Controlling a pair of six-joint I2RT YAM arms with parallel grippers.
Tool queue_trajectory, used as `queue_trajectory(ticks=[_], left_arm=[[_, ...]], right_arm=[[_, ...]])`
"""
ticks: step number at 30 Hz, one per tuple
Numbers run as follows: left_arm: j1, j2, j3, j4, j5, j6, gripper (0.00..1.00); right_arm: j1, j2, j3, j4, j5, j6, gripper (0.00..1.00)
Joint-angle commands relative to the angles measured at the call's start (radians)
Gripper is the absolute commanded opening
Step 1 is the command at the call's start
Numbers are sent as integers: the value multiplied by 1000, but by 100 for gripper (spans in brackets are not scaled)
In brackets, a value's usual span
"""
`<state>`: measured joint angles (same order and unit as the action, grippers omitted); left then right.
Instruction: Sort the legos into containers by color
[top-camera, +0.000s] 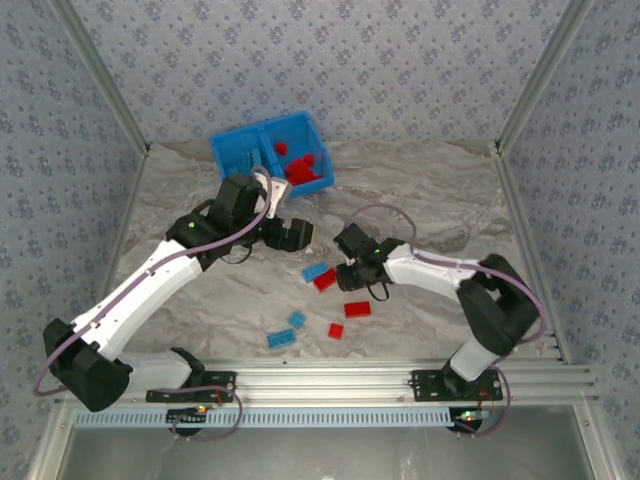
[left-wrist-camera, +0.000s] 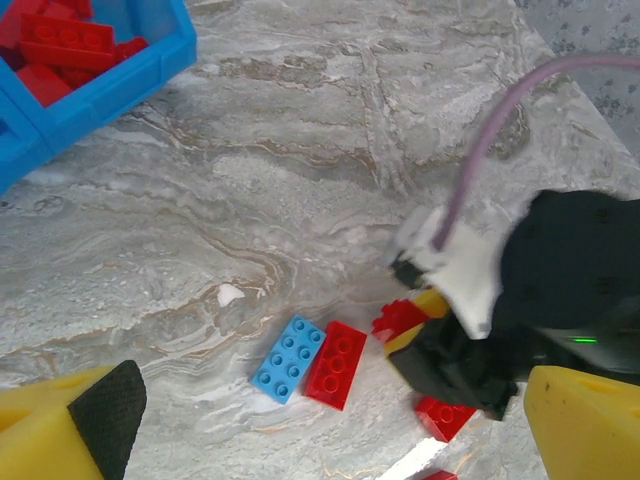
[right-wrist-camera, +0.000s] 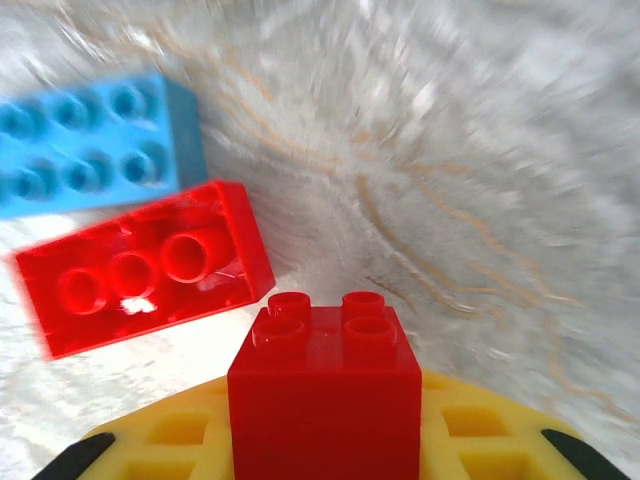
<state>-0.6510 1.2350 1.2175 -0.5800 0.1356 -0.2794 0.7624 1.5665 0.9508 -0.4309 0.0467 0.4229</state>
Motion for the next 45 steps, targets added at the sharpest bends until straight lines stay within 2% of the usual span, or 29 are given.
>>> queue_trajectory(ticks=[1, 4, 8, 16, 20, 22, 24, 27, 31, 35, 38, 40, 45], left_arm=[[-5, -78, -12, 6, -83, -16, 99], [-4, -132, -31, -3, -133, -28, 99], [-4, -188, -57, -31, -177, -50, 99], [-4, -269, -88, -126, -179, -88, 99], [-5, -312, -112, -154, -148, -120, 99], [-5, -338, -131, -166, -155, -130, 99], [-4, -364, -154, -169, -169, -134, 99], [-4, -386, -181, -163, -197, -129, 99], [-4, -366, -185, -156, -207, -109, 99], [-4, -329, -174, -142, -212, -94, 99], [-4, -313, -170, -131, -214, -98, 99], [-4, -309, -172, -126, -212, -106, 99], [-4, -307, -179, -128, -192, -121, 99]], right_arm=[[13, -173, 61, -34, 110, 39, 29], [26, -239, 124, 5, 144, 32, 29], [21, -142, 306, 83, 142, -17, 30], [-54, 392, 922, -23, 129, -109, 30], [-107, 705, 1356, -159, 151, -97, 29], [-135, 861, 1574, -220, 114, -79, 30], [-160, 991, 1743, -189, 38, -79, 32], [-186, 1100, 1824, -48, -48, -68, 33], [-198, 1150, 1830, 111, -100, -34, 34], [-197, 1205, 1884, 163, -89, -5, 37], [-202, 1200, 1896, 172, -69, 18, 54], [-208, 1181, 1910, 170, -74, 18, 61], [-207, 1027, 1903, 83, -76, -14, 65]])
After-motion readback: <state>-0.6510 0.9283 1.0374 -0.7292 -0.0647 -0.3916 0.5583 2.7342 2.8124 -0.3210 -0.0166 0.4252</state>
